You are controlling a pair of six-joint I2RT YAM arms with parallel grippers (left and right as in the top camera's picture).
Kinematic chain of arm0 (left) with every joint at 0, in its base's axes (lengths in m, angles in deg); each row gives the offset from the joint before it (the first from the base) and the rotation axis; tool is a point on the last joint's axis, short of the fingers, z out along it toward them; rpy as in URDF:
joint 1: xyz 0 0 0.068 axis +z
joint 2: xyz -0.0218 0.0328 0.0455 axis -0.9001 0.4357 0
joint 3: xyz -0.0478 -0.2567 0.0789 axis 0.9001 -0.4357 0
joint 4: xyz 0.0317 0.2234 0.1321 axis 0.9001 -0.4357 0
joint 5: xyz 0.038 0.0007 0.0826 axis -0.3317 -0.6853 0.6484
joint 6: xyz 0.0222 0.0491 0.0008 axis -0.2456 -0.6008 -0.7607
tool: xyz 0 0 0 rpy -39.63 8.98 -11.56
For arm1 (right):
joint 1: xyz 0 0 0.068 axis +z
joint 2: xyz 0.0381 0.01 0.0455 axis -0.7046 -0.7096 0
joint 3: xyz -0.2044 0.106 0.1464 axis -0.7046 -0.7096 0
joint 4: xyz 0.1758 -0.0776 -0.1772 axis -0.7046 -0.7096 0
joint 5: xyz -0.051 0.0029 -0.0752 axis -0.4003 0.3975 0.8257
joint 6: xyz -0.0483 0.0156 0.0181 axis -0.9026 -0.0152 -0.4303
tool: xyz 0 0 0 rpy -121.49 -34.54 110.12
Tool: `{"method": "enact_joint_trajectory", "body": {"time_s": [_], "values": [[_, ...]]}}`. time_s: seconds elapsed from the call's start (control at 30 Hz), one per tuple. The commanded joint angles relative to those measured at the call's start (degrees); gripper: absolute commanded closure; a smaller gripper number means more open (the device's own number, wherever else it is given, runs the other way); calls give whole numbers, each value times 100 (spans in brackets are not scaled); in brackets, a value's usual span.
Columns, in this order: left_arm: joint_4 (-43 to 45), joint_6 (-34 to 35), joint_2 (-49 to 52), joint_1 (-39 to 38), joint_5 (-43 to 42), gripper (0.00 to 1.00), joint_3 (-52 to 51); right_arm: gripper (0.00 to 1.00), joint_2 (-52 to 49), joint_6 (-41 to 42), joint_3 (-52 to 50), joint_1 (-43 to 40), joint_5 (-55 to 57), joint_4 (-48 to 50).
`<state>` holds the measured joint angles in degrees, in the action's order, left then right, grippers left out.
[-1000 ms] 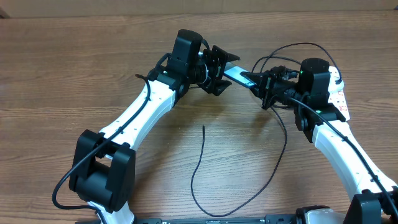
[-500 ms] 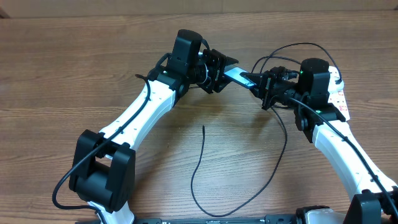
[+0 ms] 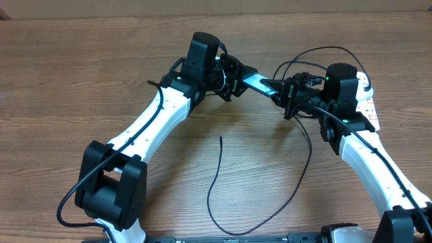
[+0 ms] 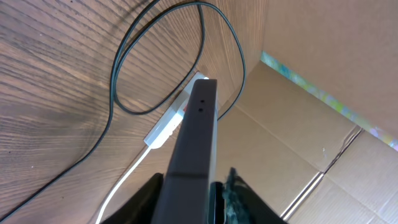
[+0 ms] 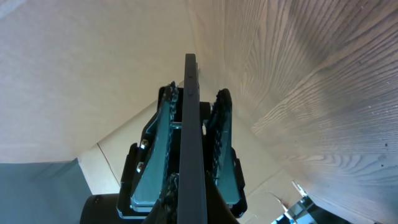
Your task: Plug charger to phone and switch on socket
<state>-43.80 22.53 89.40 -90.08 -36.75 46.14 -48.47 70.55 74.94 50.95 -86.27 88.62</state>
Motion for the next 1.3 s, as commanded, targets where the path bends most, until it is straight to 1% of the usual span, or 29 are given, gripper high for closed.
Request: {"method": "enact_joint_trajectory", "body": {"time_s": [0.0, 0.3, 0.43, 0.57, 0.67, 0.8, 1.1, 1.27], "values": [[-9, -7, -17, -39, 35, 69, -28, 96, 15, -55, 122, 28, -127, 76], [-11, -9, -17, -39, 33, 73, -28, 96, 15, -55, 122, 28, -125, 76], [-15, -15, -17, -39, 31, 79, -28, 96, 15, -57, 122, 28, -127, 76], [-13, -72, -17, -39, 2, 88, -28, 96, 15, -55, 122, 28, -127, 76], [-13, -72, -17, -39, 2, 93, -28, 96, 15, -55, 122, 28, -127, 76], [-13, -74, -17, -39, -11, 95, -28, 96, 15, -55, 122, 28, -125, 79], [-13, -122, -17, -39, -17, 96, -28, 95, 15, -55, 122, 28, -125, 98], [-11, -162, -17, -39, -85, 96, -28, 86, 15, -55, 122, 28, -125, 142]]}}
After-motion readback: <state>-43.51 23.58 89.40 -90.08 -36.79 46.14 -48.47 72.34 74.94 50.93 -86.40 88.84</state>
